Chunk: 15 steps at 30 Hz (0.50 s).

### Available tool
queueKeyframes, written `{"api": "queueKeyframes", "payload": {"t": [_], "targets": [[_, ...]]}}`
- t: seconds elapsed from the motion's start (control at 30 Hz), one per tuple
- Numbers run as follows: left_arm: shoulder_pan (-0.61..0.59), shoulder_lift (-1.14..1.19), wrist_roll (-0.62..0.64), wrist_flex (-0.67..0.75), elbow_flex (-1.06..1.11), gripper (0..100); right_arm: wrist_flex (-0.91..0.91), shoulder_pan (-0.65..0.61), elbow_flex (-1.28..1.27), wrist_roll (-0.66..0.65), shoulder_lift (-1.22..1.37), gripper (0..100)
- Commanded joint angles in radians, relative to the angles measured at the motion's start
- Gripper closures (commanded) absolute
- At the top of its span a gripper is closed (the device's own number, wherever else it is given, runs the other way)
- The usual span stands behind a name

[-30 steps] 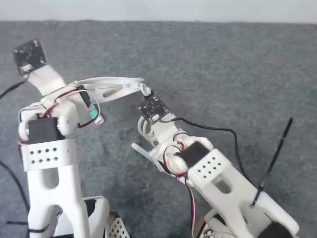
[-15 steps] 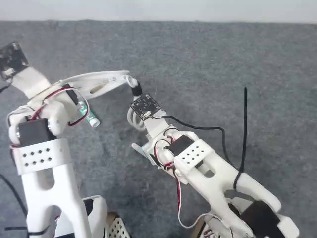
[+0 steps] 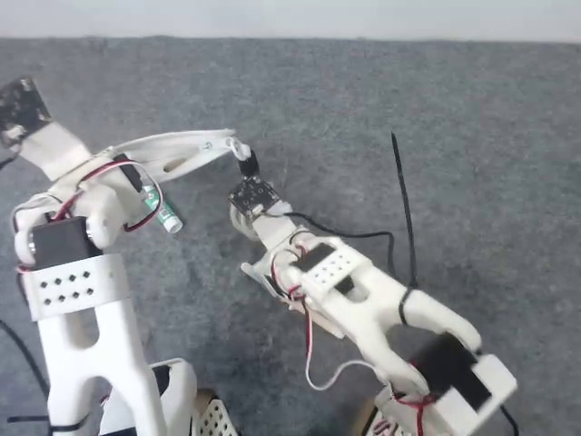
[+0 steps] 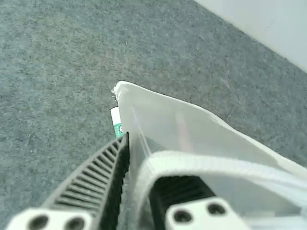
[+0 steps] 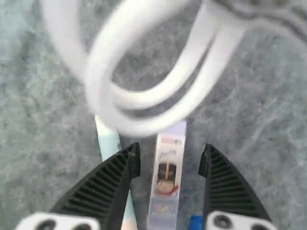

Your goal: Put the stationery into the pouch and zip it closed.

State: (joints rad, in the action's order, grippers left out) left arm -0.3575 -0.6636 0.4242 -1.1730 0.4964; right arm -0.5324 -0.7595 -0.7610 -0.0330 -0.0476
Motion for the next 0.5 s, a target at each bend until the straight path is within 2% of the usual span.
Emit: {"api": "queueKeyframes", "payload": {"t": [0.0, 0.13, 0.3, 0.47], "targets": [[-0.005, -0.009, 0.014, 0.031, -0.018, 99, -0.067, 0.038, 0.130, -0.012, 0.042, 80.1], [-0.003, -0.009, 0.014, 0.031, -0.018, 99, -0.163, 0.047, 0.224, -0.011, 0.122, 83.1], [-0.003, -0.014, 0.014, 0.037, -0.001, 99, -0.185, 0.042, 0.258, -0.017, 0.165, 99.0], [-0.003, -0.015, 0.014, 0.037, 0.001, 99, -0.189, 0.041, 0.245, -0.018, 0.156, 99.4]]}}
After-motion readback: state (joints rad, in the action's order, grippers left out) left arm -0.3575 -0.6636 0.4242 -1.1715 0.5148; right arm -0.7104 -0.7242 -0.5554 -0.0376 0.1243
